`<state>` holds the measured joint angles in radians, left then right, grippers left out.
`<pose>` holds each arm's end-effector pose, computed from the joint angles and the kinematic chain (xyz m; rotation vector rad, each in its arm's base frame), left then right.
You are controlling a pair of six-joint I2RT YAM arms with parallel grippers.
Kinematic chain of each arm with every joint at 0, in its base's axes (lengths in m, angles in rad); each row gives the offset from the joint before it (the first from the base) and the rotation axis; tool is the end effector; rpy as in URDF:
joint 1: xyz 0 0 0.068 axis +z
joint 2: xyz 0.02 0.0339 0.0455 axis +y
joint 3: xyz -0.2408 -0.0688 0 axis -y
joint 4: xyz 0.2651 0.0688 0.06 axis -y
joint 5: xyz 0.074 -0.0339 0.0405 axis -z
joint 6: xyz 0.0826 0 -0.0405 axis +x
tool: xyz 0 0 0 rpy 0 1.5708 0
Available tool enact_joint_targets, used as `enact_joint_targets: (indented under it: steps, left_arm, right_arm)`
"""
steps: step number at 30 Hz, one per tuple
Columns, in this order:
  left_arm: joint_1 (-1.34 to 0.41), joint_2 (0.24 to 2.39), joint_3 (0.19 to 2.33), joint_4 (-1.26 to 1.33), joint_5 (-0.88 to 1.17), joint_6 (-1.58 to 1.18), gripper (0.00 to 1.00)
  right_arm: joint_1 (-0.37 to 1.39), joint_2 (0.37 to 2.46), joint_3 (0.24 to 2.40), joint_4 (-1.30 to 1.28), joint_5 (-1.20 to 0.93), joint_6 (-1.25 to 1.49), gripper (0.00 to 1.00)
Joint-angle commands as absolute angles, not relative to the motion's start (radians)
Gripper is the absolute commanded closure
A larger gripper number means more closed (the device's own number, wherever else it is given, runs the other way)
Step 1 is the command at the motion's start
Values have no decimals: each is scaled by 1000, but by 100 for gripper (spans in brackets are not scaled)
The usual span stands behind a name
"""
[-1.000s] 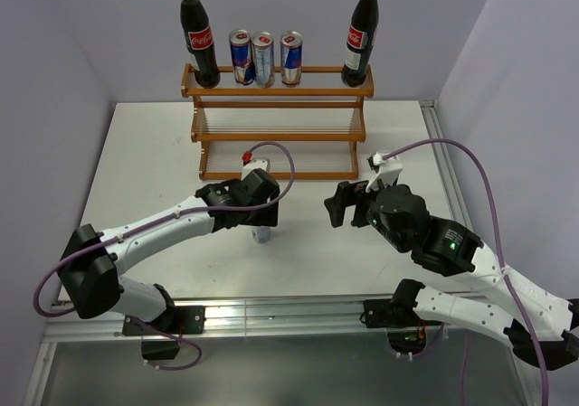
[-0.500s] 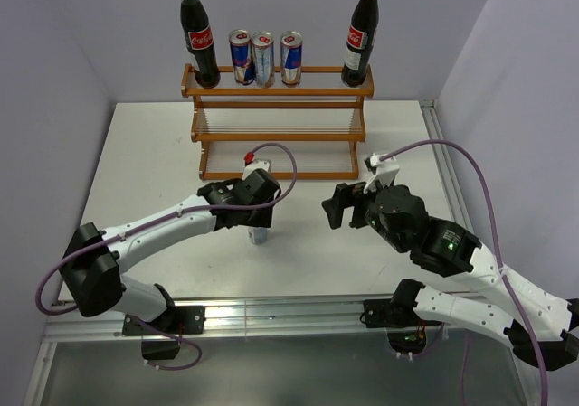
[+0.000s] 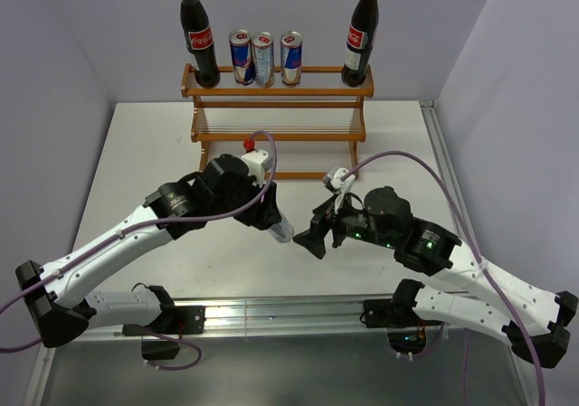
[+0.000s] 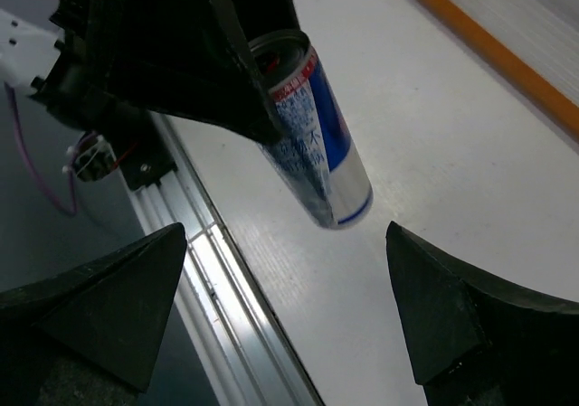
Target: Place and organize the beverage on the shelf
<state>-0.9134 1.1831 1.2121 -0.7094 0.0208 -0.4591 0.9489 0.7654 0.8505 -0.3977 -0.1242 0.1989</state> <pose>0.1905 -0.2496 0.3056 0.5437 2.3003 -0.7336 0.1395 0.2122 0.3147 -0.8091 1.8106 0.8862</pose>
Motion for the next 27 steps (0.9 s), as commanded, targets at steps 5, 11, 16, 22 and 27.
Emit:
enact_joint_targets:
  steps: [5,11,16,22,27]
  left_arm:
    - [-917,1138,1266,-604,423,-328,100]
    - [-917,1115,1250,-583,577,-261,100]
    - [-917,1114,1262,-581,670,-207,100]
    - [-919,1117,1288,-600,683,-170,100]
    - [-917,1144,1336,-637,640,-146,100]
  right_arm:
    - [946,894,925,-354,-313,81,5]
    - [948,930,922,-371,-527,28,7]
    - [960,957,931,-400,-638,-24,13]
    - [968,985,977,-462,-669,-51,44]
    - [979,968,971,-425,-695,-38,83]
